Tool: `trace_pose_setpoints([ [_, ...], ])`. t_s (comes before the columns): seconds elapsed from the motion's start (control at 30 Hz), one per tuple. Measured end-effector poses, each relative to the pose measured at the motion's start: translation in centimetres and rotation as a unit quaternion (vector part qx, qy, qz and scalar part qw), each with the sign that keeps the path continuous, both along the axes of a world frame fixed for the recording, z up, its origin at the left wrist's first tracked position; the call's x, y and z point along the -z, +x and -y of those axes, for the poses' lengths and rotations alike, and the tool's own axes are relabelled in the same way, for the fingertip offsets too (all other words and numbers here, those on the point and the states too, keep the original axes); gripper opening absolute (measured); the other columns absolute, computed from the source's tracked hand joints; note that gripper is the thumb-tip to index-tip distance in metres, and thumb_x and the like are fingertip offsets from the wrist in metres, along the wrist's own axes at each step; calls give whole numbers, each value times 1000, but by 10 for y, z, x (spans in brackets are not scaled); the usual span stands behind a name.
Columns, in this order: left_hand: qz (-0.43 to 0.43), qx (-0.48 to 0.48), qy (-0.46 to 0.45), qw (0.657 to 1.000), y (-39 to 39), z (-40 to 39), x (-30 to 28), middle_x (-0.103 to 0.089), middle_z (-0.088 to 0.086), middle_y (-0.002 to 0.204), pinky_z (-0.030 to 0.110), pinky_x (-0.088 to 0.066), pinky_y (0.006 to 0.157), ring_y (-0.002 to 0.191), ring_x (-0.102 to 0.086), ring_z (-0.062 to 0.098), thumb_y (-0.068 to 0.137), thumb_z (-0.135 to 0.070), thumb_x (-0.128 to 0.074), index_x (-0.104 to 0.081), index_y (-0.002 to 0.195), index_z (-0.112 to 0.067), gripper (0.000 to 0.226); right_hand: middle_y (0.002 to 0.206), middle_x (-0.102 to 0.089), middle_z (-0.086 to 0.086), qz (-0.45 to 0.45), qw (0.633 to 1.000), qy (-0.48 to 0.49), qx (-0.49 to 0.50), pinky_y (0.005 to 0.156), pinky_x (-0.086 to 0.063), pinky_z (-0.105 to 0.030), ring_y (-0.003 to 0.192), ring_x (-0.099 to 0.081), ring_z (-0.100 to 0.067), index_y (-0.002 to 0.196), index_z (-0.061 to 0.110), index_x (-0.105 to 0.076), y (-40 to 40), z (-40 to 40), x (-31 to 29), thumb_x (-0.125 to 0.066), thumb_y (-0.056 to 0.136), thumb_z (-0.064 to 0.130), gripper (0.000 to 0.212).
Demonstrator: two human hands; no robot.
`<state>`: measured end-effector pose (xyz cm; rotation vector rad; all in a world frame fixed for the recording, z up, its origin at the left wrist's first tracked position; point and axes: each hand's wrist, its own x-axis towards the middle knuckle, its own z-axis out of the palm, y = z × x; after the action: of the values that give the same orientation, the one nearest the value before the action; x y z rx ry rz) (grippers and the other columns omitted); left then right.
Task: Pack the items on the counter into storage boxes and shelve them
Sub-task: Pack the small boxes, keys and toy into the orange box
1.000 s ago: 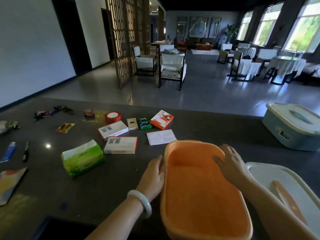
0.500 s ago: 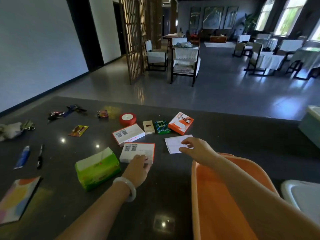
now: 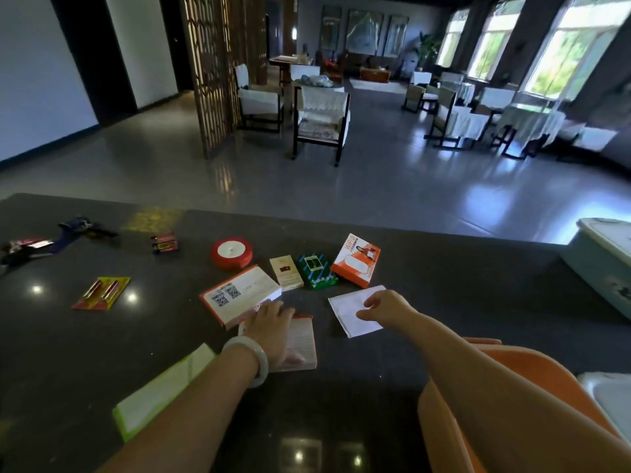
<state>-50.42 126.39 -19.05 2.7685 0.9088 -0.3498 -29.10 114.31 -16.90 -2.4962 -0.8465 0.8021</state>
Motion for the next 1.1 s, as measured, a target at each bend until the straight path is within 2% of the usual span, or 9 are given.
trace_pose_setpoints([
  [0.17,-51,31,-62,996,9,-26,11,-13,0,158,51,-14,117,145,-12,27,67,-71,-67,-11,152,-30,110,116,-57,-2,16,999,-6,49,55,-43,-12,86,-57,-15,121,17,-61,23,-18,15,-73,83,33,43],
  [0.27,-35,42,-73,996,18,-34,18,-16,-3,156,49,-18,115,142,-17,25,64,-72,-67,-12,151,-34,110,127,-50,-7,49,993,-11,107,78,-54,-26,103,-53,-23,122,21,-57,37,-22,25,-77,80,33,48],
  [0.37,4,50,-90,995,31,-40,29,-17,-4,155,48,-20,115,141,-18,25,67,-71,-67,-11,151,-37,107,134,-44,-7,82,988,-40,121,99,-47,-43,120,-42,-28,133,26,-51,50,-24,37,-77,78,38,62],
  [0.47,19,64,-103,992,43,-44,36,-18,-4,153,47,-23,113,139,-21,24,68,-72,-65,-8,151,-39,106,141,-38,-7,97,984,-78,129,105,-41,-46,128,-36,-30,139,26,-42,60,-24,45,-79,73,45,78],
  [0.73,55,88,-95,990,49,-45,42,-19,-5,148,45,-23,111,134,-22,23,74,-68,-63,-5,152,-37,102,136,-37,-13,75,971,-131,186,99,-43,-40,125,-41,-31,143,14,-27,67,-28,55,-87,58,50,110],
  [0.87,70,78,-85,991,46,-40,38,-22,-6,149,45,-21,114,136,-22,22,76,-66,-64,-9,152,-34,100,119,-47,-9,55,973,-128,182,86,-49,-34,104,-48,-23,136,16,-43,67,-24,52,-84,62,48,90],
  [0.93,75,75,-78,991,44,-38,38,-23,-6,150,46,-18,116,137,-21,22,77,-66,-63,-10,152,-33,98,121,-49,-8,53,974,-125,183,88,-50,-35,108,-48,-24,135,20,-47,65,-22,49,-82,65,45,82],
  [1.0,81,71,-76,991,42,-38,38,-23,-6,151,47,-17,117,138,-20,22,78,-65,-63,-11,152,-32,97,122,-49,-8,18,976,-83,201,88,-49,-34,113,-49,-25,136,20,-46,65,-22,46,-81,69,38,78],
  [1.1,80,63,-81,991,41,-36,39,-22,-8,151,48,-17,117,139,-21,23,78,-65,-64,-12,152,-33,96,111,-51,-3,-51,973,-5,225,73,-50,-29,96,-52,-19,136,18,-45,63,-22,41,-79,76,25,69],
])
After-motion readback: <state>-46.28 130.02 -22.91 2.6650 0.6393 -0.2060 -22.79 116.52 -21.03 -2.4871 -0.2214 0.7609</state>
